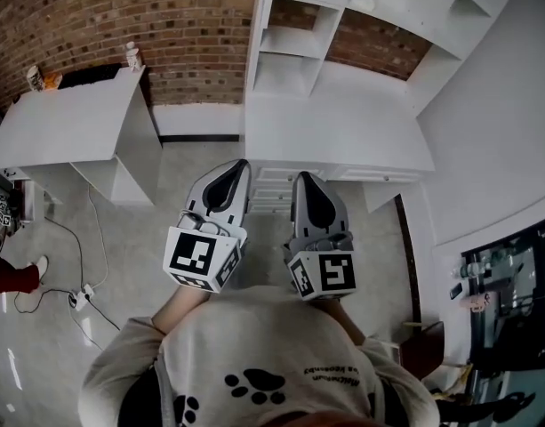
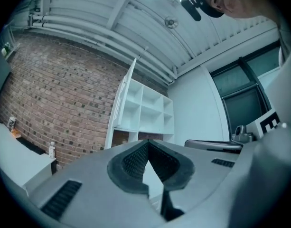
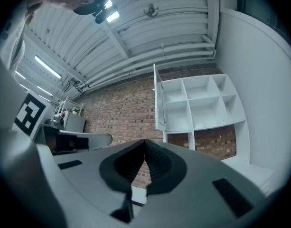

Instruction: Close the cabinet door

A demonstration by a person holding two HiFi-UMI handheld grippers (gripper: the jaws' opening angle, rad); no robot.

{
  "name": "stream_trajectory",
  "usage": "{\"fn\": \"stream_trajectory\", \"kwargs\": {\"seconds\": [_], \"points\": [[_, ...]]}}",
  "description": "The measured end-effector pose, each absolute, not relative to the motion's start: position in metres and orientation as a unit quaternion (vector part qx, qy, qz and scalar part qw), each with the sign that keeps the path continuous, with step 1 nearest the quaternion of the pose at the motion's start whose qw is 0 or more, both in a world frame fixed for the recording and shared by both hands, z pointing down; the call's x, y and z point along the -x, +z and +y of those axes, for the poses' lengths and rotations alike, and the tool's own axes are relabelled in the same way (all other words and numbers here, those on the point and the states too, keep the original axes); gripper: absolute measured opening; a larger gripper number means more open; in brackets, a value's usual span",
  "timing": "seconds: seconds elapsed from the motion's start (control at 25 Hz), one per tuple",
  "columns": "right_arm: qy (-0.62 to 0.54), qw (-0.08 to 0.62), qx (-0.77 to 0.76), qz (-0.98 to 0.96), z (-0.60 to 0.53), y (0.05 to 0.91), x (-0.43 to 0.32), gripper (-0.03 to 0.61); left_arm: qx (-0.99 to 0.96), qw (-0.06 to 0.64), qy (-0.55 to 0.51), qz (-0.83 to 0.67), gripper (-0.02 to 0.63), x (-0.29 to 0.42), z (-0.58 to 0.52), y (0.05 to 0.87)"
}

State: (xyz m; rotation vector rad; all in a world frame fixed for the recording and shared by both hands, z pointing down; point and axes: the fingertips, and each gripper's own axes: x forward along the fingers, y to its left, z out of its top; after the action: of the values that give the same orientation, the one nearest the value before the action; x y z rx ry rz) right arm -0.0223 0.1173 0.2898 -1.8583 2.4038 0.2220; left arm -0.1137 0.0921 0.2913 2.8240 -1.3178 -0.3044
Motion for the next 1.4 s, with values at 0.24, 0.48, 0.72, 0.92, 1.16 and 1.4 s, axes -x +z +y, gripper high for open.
{"fn": "stream_trajectory", "kwargs": {"seconds": [0.24, 0.48, 0.72, 0.92, 1.16, 1.4], "points": [[0.071, 0.046, 0.621, 0.779, 0.043, 0.288, 0.021, 0.011, -0.916, 0.008, -0.104, -0.387, 0.009, 0.106, 0.015, 0.285], [0.072, 0.042, 0.639, 0.765, -0.023, 0.289, 0.023, 0.011, -0.927, 0.004, -0.099, -0.361, 0.009, 0.104, -0.056, 0.282], [0.079, 0.036, 0.658, 0.748, -0.072, 0.284, 0.022, 0.011, -0.936, 0.005, -0.099, -0.337, 0.009, 0.104, -0.107, 0.280], [0.099, 0.037, 0.670, 0.734, -0.100, 0.273, 0.022, 0.011, -0.941, 0.000, -0.111, -0.320, 0.009, 0.109, -0.136, 0.275], [0.128, 0.016, 0.678, 0.724, -0.112, 0.252, 0.016, 0.011, -0.946, 0.002, -0.125, -0.298, 0.009, 0.106, -0.161, 0.265], [0.141, 0.016, 0.669, 0.729, -0.134, 0.232, 0.011, 0.011, -0.947, -0.007, -0.129, -0.294, 0.009, 0.106, -0.179, 0.250]]}}
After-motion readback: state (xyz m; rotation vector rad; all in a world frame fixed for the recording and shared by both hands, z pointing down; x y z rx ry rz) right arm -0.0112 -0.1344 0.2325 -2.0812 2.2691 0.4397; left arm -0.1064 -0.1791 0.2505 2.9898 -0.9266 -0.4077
